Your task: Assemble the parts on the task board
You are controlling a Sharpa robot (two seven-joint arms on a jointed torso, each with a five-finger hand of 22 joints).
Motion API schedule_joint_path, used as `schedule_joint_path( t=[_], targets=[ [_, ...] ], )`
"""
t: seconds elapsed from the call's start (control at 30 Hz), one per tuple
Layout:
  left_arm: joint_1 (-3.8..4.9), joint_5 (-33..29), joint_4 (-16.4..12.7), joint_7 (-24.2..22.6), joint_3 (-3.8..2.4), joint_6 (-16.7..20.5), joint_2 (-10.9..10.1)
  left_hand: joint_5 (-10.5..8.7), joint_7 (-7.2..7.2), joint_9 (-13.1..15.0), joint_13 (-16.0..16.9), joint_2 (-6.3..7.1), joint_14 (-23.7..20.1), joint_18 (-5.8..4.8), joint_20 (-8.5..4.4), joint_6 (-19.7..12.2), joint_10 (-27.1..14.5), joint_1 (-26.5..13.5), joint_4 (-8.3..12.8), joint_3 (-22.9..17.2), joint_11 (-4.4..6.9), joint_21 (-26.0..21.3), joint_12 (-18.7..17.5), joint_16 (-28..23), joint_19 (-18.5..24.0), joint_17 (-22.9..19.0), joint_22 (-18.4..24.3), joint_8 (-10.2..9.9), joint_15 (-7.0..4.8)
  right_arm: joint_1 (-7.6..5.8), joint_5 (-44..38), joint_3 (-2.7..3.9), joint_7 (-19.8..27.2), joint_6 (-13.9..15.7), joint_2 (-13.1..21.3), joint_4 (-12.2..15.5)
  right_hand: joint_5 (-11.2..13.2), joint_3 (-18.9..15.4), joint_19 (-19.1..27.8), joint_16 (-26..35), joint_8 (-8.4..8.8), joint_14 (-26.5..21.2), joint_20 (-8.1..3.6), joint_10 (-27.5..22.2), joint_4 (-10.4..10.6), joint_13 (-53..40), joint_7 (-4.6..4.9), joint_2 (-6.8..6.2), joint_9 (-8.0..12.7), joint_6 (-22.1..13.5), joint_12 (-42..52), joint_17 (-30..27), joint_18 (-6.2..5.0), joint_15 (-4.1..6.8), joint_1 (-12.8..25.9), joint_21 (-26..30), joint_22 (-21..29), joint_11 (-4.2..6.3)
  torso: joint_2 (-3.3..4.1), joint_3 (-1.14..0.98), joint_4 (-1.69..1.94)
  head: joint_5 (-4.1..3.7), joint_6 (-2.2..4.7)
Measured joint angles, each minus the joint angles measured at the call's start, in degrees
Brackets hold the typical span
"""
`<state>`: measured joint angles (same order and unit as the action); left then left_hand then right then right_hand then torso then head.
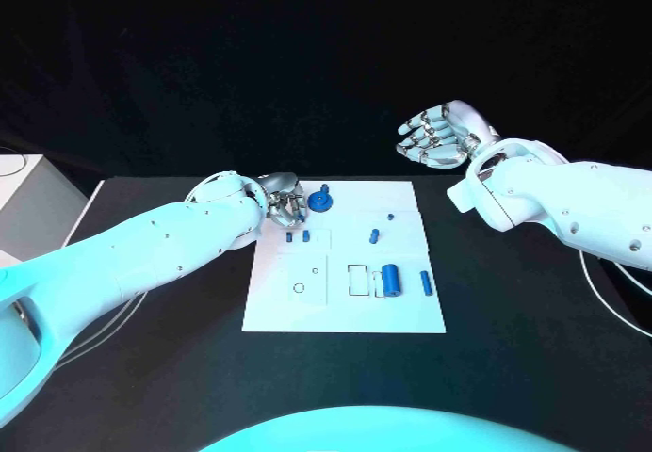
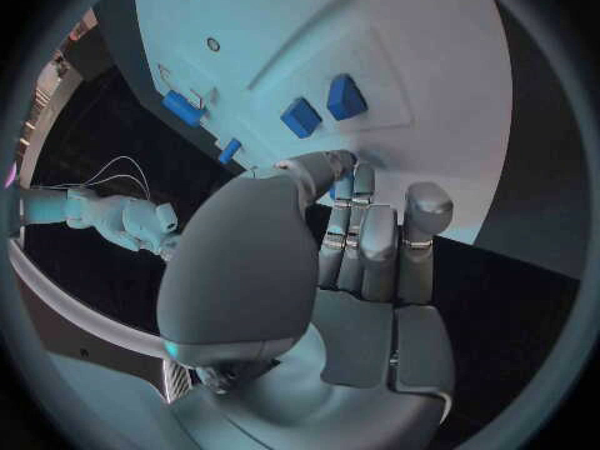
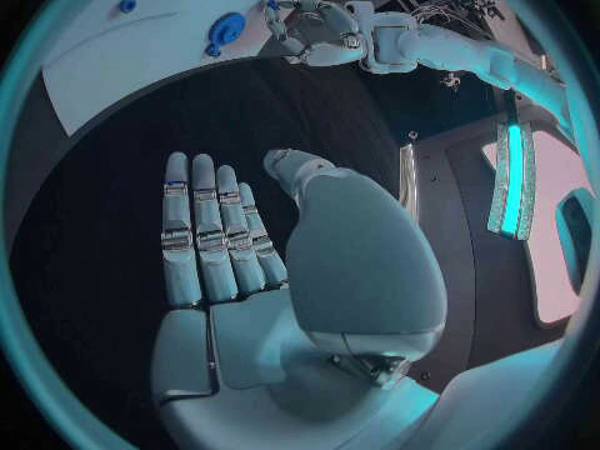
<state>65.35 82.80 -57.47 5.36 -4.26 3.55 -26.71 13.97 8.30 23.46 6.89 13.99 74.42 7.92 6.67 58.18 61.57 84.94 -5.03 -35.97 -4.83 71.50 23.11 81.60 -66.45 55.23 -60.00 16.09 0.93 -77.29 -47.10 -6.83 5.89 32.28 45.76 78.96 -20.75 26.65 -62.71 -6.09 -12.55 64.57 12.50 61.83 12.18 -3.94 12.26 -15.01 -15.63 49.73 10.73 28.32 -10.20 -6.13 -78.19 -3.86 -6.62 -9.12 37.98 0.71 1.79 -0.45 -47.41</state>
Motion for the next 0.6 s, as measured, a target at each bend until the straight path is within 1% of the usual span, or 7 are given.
schedule_joint_path(
  t=[0.13,0.2,0.33,0.6],
  targets=[
    [-0.01,0.0,0.2,-0.1,0.03,0.1,0.1,0.0,0.0,0.0,0.0,0.0,0.0,0.0,0.0,0.0,0.0,0.0,0.0,0.0,0.0,0.0,-0.3,0.0,0.0,-0.1,0.0,-0.1,0.0,0.0,0.0,0.0,0.0,0.0,0.0,0.0,0.0,0.0,0.0,0.0,0.0,0.0,0.0,0.0,0.0,0.0,0.0,0.0,0.0,0.0,0.0,0.0,0.0,0.0,0.0,0.0,0.0,0.0,0.0,0.01,0.0,0.03,0.08],
    [-0.01,-0.1,0.3,-0.1,0.06,0.0,0.2,0.0,-0.01,0.1,0.0,0.01,0.0,0.0,0.0,0.0,0.0,0.0,0.2,-0.2,0.0,0.0,-0.9,0.0,0.0,-0.4,0.5,-0.5,0.0,0.0,0.0,0.0,0.0,0.0,0.0,0.0,0.0,0.0,0.0,0.0,0.0,0.0,0.0,0.0,0.0,0.0,0.0,0.0,0.0,0.0,0.0,0.0,0.0,0.0,0.0,0.0,0.0,0.0,0.0,0.01,-0.01,0.03,0.09],
    [0.07,-0.2,0.3,-0.3,0.27,-0.1,0.2,0.01,0.0,0.0,0.0,0.08,-0.2,0.0,0.08,0.0,0.0,-0.1,0.2,-0.2,0.0,0.0,-1.3,0.0,0.2,-0.8,0.9,-0.7,0.22,0.0,0.0,0.0,0.0,0.0,0.0,0.0,0.0,0.0,0.0,0.0,0.0,0.0,0.0,0.0,0.0,0.0,0.0,0.0,0.0,0.0,0.0,0.0,0.0,0.0,0.0,0.0,0.0,0.0,-0.01,0.03,-0.01,0.04,0.09],
    [0.14,-0.5,0.1,-0.5,0.61,-0.3,0.2,0.03,0.0,-0.2,0.0,-0.03,-0.2,0.0,-0.01,0.0,0.0,-0.2,0.2,-0.2,-0.01,0.0,-1.3,0.0,0.4,-0.8,0.9,-0.8,0.22,0.0,0.0,0.0,0.0,-0.1,0.0,0.1,0.0,0.2,0.0,0.0,0.22,0.0,0.0,0.0,-0.2,0.1,0.2,0.0,0.0,0.2,0.0,-0.2,0.0,0.0,0.0,0.0,0.4,0.0,-0.04,0.01,0.0,-0.08,0.03]
  ],
)
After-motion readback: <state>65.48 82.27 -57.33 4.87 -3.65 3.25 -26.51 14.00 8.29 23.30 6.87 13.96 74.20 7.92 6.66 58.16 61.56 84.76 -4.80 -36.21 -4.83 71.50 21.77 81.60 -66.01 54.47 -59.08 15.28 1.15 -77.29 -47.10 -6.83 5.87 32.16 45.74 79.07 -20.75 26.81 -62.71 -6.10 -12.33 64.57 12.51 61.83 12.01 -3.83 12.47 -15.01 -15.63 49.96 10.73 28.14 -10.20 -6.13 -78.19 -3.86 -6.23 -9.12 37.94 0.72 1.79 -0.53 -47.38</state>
